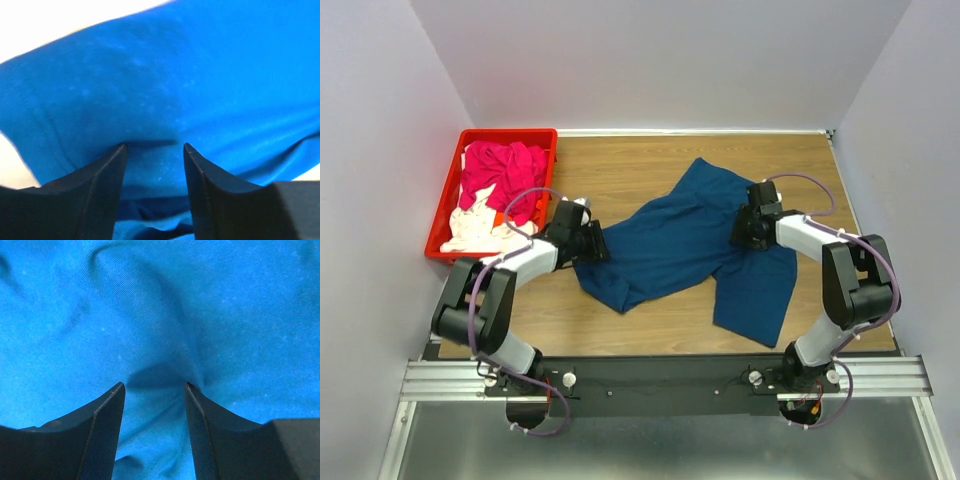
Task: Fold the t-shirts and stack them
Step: Flatten the tshirt out
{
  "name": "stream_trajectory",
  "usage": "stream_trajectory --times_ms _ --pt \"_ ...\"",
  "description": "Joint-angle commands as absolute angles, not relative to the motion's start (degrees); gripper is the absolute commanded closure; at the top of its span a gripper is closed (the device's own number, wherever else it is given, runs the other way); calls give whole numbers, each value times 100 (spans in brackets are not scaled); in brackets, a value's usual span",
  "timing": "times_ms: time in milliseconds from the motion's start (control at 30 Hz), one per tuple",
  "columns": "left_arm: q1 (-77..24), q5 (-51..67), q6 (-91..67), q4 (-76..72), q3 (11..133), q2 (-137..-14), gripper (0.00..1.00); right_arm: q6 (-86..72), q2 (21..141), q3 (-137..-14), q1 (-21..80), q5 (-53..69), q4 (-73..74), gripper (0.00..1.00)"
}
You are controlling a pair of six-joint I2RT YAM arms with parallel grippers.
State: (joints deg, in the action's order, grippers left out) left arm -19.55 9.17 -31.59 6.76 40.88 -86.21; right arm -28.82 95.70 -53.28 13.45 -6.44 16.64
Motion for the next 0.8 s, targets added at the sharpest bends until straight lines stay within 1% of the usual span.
stream_trajectory --times_ms 0,67,100,133,200,267,300,333,367,400,433,500,533,567,600,633,733,767 --pt "-1705 1099 -3112 641 4541 -9429 43 -3172 9747 -5133 950 -379 1688 42" --pt "-1627 1090 -3033 685 4841 -9939 44 -3260 9852 -5150 731 -185 1565 43" --pt "-1574 1099 -3128 825 5234 -10106 44 -3304 9896 -5176 651 -132 1512 43" --pt "-1521 1255 -2981 844 5464 -10421 47 -3400 10018 -5212 511 -36 1433 43" --pt "-1477 986 -2962 1211 6342 -10834 51 -3498 10133 -5378 405 -35 1345 43" --pt "-1468 758 -2839 1449 6975 -11055 51 -3516 10326 -5571 317 -35 1345 43" --pt "-1459 608 -2752 1720 7640 -11152 51 -3498 10379 -5659 308 -53 1353 43" --pt "-1450 441 -2716 1836 7960 -11388 51 -3481 10406 -5843 308 -96 1354 43" --pt "-1441 161 -2681 2107 8276 -11504 48 -3454 10441 -5932 308 -149 1362 42" --pt "-1433 80 -2602 2222 8810 -11653 39 -3350 10433 -6098 308 -193 1362 42" --pt "-1424 36 -2575 2302 8989 -11663 34 -3270 10407 -6161 316 -159 1362 41" --pt "-1468 -174 -2575 2251 9044 -11506 28 -3051 10206 -6275 325 -36 1362 39" --pt "-1563 -289 -2584 2198 8826 -11192 23 -2867 10091 -6293 334 182 1362 38" --pt "-1660 -429 -2575 2154 8676 -11014 20 -2796 9994 -6284 351 228 1371 37" --pt "-1783 -822 -2584 2092 8335 -10821 18 -2734 9889 -6267 430 272 1371 37" --pt "-2115 -1305 -2593 2074 8158 -10463 15 -2620 9618 -6214 570 281 1380 36" --pt "-2705 -2002 -2689 2144 7542 -9951 14 -2435 9133 -5960 886 132 1389 35" --pt "-3046 -2343 -2803 2319 7437 -9897 15 -2417 9010 -5889 1105 80 1406 35"
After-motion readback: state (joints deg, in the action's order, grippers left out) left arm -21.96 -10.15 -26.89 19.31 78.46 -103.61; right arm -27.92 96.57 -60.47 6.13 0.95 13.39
